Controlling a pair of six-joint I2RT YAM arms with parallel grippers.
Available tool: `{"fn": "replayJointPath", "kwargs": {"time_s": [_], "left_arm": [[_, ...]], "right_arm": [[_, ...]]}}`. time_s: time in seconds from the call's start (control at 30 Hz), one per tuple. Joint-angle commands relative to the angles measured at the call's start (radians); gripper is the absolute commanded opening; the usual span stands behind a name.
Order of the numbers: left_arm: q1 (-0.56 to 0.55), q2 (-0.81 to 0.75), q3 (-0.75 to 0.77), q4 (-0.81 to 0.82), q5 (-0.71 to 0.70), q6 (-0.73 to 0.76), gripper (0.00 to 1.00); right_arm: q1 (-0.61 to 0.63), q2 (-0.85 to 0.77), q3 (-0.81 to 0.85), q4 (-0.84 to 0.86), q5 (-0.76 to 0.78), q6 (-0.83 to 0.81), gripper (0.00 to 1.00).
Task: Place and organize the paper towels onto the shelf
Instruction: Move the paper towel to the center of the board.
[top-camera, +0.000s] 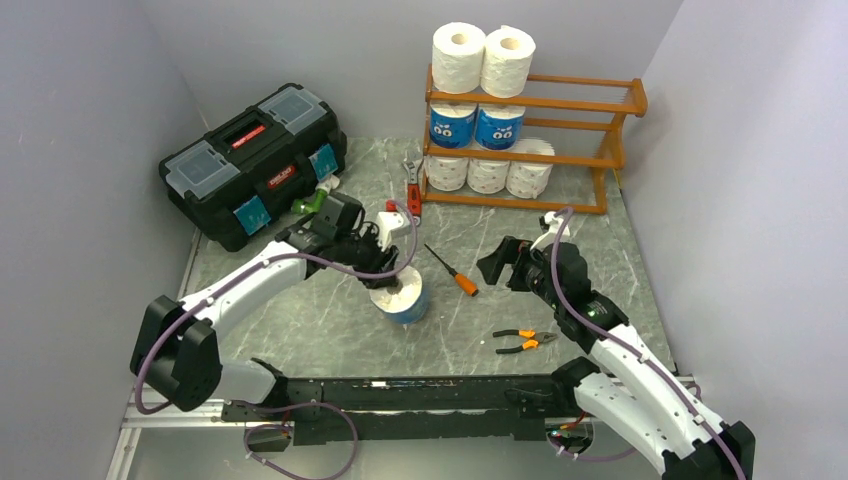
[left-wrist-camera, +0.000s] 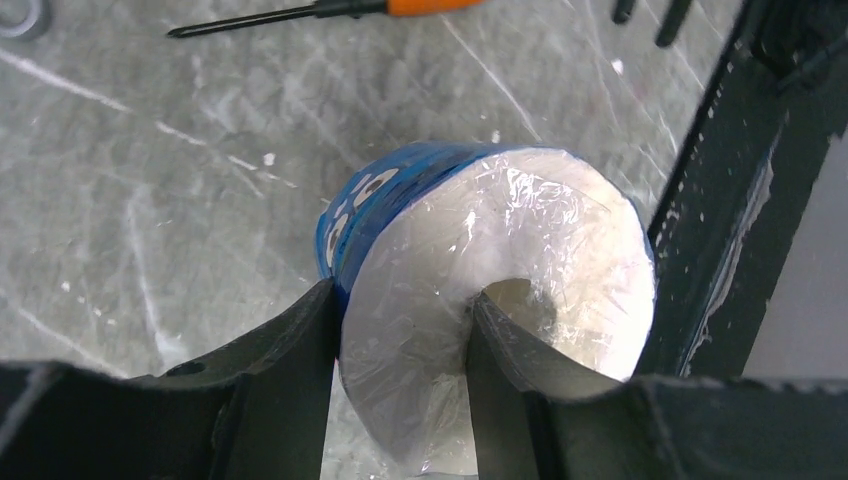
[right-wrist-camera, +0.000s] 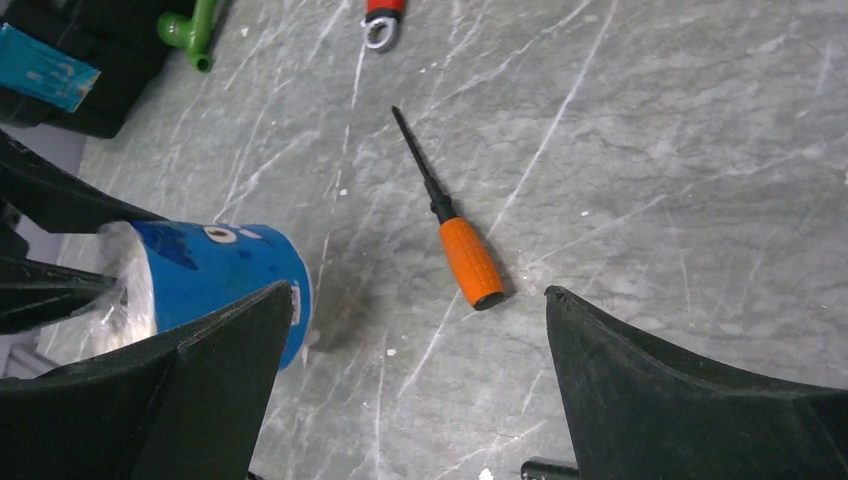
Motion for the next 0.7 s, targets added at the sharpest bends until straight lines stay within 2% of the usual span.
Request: {"fn": "replayJointPath", "kwargs": {"time_s": [0.0,0.13,0.33,0.43,0.57,0.6,0.67], "left_arm": [[-0.021,-0.062,0.0,0.168,0.199,0.209,0.49],[-0.064,-0.003,0.01,0.167,0.153,0.262,0.54],[-0.081,0.13,0.076,0.119,0.113,0.257,0.52],[-0.085,0.165,0.099,0.114,0.099,0.238,0.55],[-0.093,0.153,0.091,0.15,0.055,0.21,0.75],[-0.093,0.145,0.092,0.152,0.051,0.203,0.96],[-0.093,0.118,0.101,0.153,0.035,0.182,0.99]], "right_arm": [[-0.003,0.002,0.049,0.025,-0.049,-0.026,0.99],[-0.002,-0.017,0.03,0.02,-0.041,-0.023,0.99],[-0.002,-0.034,0.025,-0.007,-0.031,-0.028,0.99],[-0.003,-0.04,0.026,-0.014,-0.011,-0.031,0.99],[-0.002,-0.042,0.029,-0.025,0.0,-0.034,0.99],[-0.002,-0.042,0.03,-0.026,0.001,-0.034,0.99],[-0.002,-0.04,0.033,-0.027,0.0,-0.033,0.99]]}}
